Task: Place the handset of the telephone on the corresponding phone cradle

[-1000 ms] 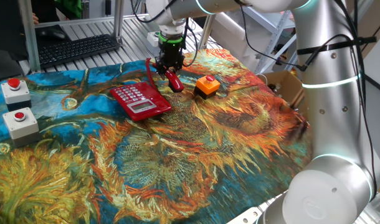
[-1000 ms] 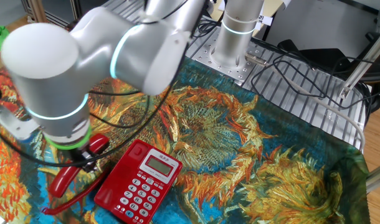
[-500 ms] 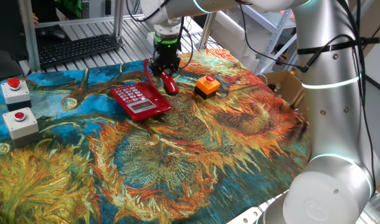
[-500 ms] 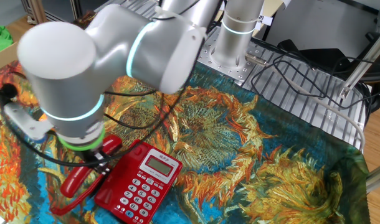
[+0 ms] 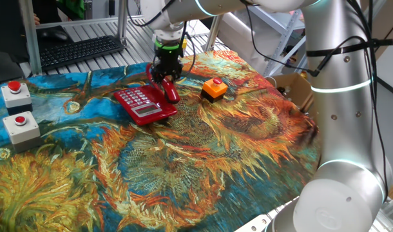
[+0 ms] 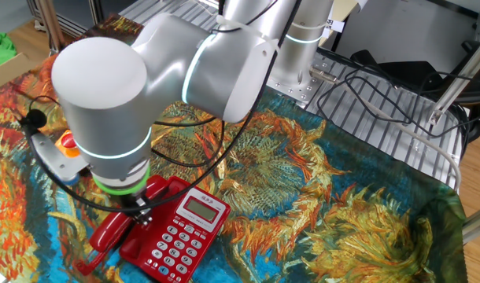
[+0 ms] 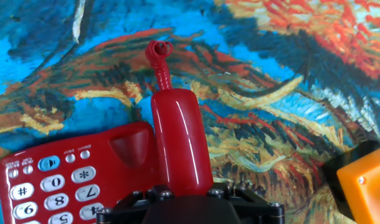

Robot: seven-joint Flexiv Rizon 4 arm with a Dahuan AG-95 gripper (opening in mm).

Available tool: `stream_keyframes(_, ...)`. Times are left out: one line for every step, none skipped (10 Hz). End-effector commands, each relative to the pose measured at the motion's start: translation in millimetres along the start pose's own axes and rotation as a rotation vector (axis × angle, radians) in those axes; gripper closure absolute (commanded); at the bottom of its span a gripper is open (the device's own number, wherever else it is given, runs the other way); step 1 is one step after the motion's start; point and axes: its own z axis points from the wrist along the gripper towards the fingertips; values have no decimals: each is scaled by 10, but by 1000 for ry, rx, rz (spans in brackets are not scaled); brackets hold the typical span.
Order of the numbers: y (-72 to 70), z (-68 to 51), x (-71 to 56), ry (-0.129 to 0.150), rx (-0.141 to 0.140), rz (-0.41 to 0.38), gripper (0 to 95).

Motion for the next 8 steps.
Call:
stream_keyframes(-1,11,11,0,2,-22,950)
stream_keyframes(-1,13,18,0,-2,-15,950)
stream_keyframes(-1,14,19,1,-6,-8,950)
stream_keyframes(-1,16,22,3,-8,-1,950)
stream_keyframes(-1,15,19,12,-8,12,950)
stream_keyframes(-1,14,18,36,-5,24,950)
stream_keyframes(-1,14,18,48,-2,23,950)
stream_keyframes(-1,14,18,49,-4,19,950)
